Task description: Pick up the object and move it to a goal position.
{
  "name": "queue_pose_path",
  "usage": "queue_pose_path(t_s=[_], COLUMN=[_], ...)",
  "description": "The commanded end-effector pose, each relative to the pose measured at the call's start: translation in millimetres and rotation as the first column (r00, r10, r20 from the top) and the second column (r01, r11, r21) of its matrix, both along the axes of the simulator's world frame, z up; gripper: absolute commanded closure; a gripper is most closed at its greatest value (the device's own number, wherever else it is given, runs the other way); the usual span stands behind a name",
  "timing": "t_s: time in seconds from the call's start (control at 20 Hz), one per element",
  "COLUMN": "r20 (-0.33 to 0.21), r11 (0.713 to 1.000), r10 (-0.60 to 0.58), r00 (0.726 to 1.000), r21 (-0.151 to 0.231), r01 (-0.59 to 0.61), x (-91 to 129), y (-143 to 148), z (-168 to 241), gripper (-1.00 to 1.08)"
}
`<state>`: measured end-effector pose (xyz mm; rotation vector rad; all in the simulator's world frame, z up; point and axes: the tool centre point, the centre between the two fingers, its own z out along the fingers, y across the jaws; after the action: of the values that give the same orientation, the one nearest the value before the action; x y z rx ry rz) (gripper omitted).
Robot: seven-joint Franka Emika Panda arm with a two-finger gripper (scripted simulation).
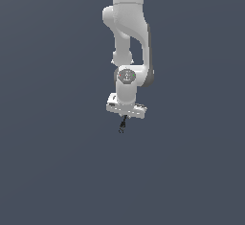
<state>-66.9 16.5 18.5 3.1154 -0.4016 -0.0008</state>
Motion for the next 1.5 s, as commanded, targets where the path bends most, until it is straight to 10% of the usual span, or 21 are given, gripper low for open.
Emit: queue_pose_path(t_s=[0.0, 1.45], r20=[0.001, 0.001], r11=[1.0, 1.0], r10=[0.0, 0.001], r00=[1.0, 1.0], r21=[0.0, -0.001], r01=[0.0, -0.001], x=[3, 71], y=[1, 30], z=[9, 271], gripper=[1.08, 1.08])
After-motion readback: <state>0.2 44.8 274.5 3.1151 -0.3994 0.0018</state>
